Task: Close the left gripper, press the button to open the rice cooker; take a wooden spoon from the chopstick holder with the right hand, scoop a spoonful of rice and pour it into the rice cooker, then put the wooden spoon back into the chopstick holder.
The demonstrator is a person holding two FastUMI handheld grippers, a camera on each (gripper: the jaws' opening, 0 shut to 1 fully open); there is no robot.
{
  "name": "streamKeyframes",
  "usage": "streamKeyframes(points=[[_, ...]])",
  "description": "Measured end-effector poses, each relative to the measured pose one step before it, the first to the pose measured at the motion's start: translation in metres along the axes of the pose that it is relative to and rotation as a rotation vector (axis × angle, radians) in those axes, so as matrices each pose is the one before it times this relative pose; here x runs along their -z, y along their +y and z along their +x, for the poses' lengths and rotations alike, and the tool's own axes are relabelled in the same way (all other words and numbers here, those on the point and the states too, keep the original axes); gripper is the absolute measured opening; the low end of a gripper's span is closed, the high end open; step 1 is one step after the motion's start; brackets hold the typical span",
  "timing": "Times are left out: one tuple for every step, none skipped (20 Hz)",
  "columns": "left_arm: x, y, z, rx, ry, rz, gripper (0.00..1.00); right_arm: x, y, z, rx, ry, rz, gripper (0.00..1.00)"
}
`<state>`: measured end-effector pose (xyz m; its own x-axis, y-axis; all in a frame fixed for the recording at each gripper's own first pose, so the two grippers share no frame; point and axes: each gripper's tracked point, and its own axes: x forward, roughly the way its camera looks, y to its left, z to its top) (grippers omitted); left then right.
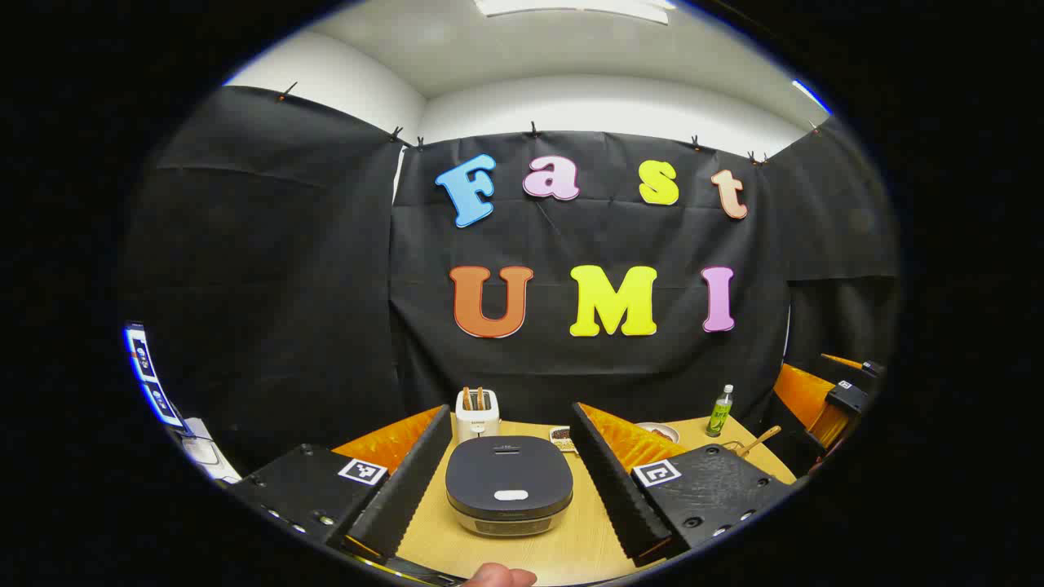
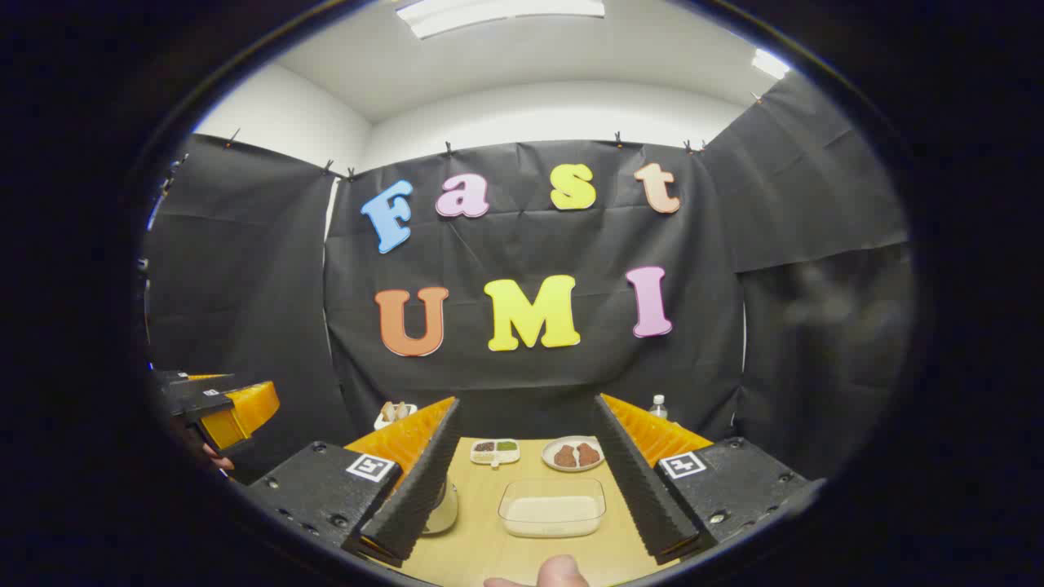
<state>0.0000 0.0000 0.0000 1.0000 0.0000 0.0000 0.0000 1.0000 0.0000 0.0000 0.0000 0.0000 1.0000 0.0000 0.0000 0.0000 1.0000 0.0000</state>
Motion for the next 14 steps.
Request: streamKeyframes(points=[[-0.00027, -0.00013, -0.00123, -0.00077, -0.00297, 0.00241, 0.94, -0.00059, -0.00109, -0.00004, 0.00337, -0.00277, -0.00053, 0.99], [-0.00009, -0.00035, -0.00023, -0.00023, -0.00212, 0.00083, 0.94, -0.00083, -0.00144, -0.0007, 0.00113, -0.00263, -0.00127, 1.0], [-0.00009, 0.00012, -0.00091, -0.00176, -0.00034, 0.00047, 0.94, 0.00062, -0.00006, -0.00092, 0.00127, 0.00018, -0.00174, 1.0], [-0.00061, -0.00049, -0.00089, 0.00027, 0.00006, 0.00199, 0.94, -0.00037, 0.00015, -0.00107, -0.00098, -0.00011, -0.00055, 1.0], [-0.00032, 0.00073, -0.00062, -0.00262, -0.00112, 0.00143, 0.94, 0.00009, -0.00063, -0.00088, -0.00055, -0.0011, -0.00257, 1.0], [0.00165, -0.0007, -0.00092, -0.00077, 0.00142, 0.0001, 0.94, -0.00123, -0.00056, -0.00033, -0.00052, -0.00318, -0.00333, 1.0], [-0.00063, -0.00113, -0.00133, 0.00016, -0.00017, -0.00062, 0.94, -0.00053, 0.00016, -0.0012, -0.0014, -0.0031, -0.00232, 1.0], [0.00003, -0.0004, -0.00066, 0.00143, 0.00097, 0.00074, 0.94, -0.00068, -0.00028, -0.00134, -0.00049, -0.00288, -0.0004, 1.0], [-0.00039, -0.00107, -0.00165, 0.00082, 0.00054, 0.00026, 0.94, 0.00077, -0.00077, -0.00063, -0.0001, -0.00039, -0.00092, 0.99], [0.00058, -0.00159, -0.00077, 0.00069, 0.00104, 0.00011, 0.94, -0.00008, -0.00125, -0.00109, -0.00006, 0.00052, 0.00005, 1.0], [0.00099, -0.00014, 0.00028, -0.00182, 0.0029, -0.00088, 0.94, 0.00066, -0.00143, -0.00259, 0.00185, -0.00095, -0.00052, 0.99], [0.00002, -0.00066, -0.0014, -0.00419, -0.00061, 0.00241, 0.94, -0.00087, -0.00128, -0.00084, 0.00041, -0.00093, -0.00207, 0.99], [-0.00019, -0.0007, -0.00322, -0.00418, -0.00086, 0.0038, 0.94, -0.0008, -0.00153, -0.00112, -0.00058, -0.00012, -0.00788, 1.0], [0.00005, -0.00069, -0.00129, -0.00279, -0.00064, 0.00226, 0.94, -0.00248, -0.00356, -0.00052, 0.00479, -0.00202, -0.00903, 1.0]])
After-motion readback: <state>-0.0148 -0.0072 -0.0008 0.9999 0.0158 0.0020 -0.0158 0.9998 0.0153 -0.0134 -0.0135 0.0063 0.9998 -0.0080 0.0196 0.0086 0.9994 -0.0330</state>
